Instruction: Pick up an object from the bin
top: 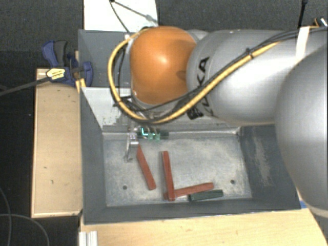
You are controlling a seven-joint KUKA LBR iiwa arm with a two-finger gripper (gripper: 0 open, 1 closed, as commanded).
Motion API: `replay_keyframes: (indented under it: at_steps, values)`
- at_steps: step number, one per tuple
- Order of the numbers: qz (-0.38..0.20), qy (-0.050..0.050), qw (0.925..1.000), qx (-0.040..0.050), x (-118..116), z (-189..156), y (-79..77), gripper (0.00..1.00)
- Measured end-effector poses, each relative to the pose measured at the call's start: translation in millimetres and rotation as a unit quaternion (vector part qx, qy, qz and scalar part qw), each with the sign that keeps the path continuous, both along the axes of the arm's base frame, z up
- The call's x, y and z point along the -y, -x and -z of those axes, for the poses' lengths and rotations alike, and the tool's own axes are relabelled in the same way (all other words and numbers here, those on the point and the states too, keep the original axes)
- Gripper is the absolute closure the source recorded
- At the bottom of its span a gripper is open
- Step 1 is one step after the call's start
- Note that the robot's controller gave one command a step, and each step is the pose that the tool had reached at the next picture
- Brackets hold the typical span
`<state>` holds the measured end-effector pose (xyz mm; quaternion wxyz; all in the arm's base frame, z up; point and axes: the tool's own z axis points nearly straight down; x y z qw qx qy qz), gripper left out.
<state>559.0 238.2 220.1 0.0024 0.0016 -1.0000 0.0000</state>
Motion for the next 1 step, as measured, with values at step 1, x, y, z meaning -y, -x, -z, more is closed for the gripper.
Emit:
replay_keyframes:
  at_steps: [1]
  values:
    - [-0.021, 0.002, 0.9998, -0.0003, 55.4, 59.9, 11.5, 0.00]
